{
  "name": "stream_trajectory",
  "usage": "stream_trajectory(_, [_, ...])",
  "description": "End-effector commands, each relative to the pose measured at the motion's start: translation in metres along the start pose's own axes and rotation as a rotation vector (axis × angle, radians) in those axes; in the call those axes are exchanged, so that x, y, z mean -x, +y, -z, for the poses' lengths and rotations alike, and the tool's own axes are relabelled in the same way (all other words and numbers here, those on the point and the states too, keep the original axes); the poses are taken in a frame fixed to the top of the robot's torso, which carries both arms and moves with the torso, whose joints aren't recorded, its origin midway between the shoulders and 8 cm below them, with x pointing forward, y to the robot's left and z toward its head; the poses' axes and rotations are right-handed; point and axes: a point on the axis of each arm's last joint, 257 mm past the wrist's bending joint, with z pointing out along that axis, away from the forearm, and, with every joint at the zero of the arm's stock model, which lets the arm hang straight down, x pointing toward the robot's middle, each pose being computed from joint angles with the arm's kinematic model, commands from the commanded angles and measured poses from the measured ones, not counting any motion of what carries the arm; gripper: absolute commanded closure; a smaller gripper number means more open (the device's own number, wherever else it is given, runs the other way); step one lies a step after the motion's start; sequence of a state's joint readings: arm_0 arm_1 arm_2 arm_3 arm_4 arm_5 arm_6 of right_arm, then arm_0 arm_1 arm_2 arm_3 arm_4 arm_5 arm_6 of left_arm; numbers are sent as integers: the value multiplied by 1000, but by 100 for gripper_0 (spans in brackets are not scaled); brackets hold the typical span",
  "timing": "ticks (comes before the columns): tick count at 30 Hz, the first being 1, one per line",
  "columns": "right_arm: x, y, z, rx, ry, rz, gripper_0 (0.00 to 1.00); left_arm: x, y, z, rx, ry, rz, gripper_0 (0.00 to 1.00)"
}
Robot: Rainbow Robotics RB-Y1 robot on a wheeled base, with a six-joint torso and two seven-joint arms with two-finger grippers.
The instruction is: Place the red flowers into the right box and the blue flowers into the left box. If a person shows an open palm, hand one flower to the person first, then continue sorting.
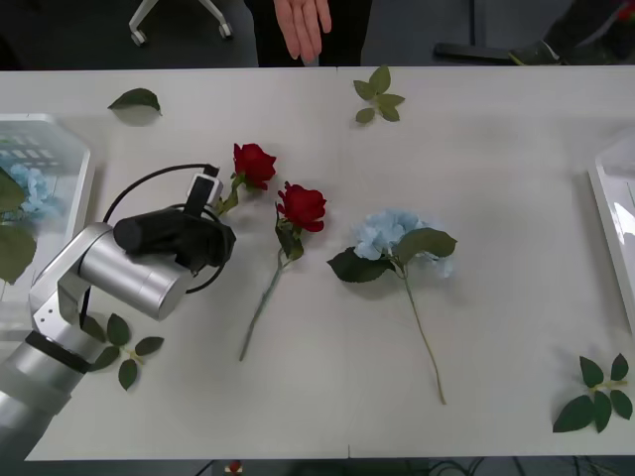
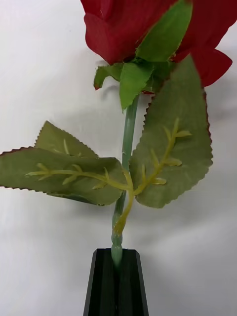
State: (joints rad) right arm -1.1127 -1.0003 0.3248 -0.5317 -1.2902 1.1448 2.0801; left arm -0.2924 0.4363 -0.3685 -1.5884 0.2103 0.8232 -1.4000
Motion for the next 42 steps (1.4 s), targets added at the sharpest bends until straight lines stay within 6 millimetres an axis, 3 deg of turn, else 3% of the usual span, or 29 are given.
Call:
stream_trajectory(1, [68,47,26,119,-178,80,100,2,6,18,1,-23,-39,91])
stream_trajectory(3, [83,61,30,151,-229,111,100,0,8,21,6,-8,-46,55])
stream_trajectory(4, [93,72,33,174,-264,134,100,1,9,24,9,0,-51,29])
stream_trajectory(5, [104,84,36,197,-303,159,100,4,9,29,11,4,-55,15])
stream_trajectory(7, [120,104,39,235,-363,193,100,6,12,37,21,25,-61,2])
stream_trajectory(11, [143,147,44,316,-468,254,100,18,11,54,10,64,-51,0])
stream_trajectory(15, [163,194,45,393,-583,332,100,46,0,64,-36,77,-42,0])
stream_trajectory(19, [178,230,49,431,-676,390,100,65,-5,59,-46,63,-39,0])
stream_trajectory(24, [196,290,56,480,-780,453,100,88,-12,38,-53,31,-45,0])
stream_trajectory(31, [205,364,72,558,-875,503,100,87,-7,8,-46,-8,-46,0])
stream_trajectory(37, [204,417,78,598,-927,524,100,85,-5,8,-38,2,-63,0])
stream_trajectory(42, [201,449,80,624,-947,539,100,86,-6,8,-38,-1,-67,0])
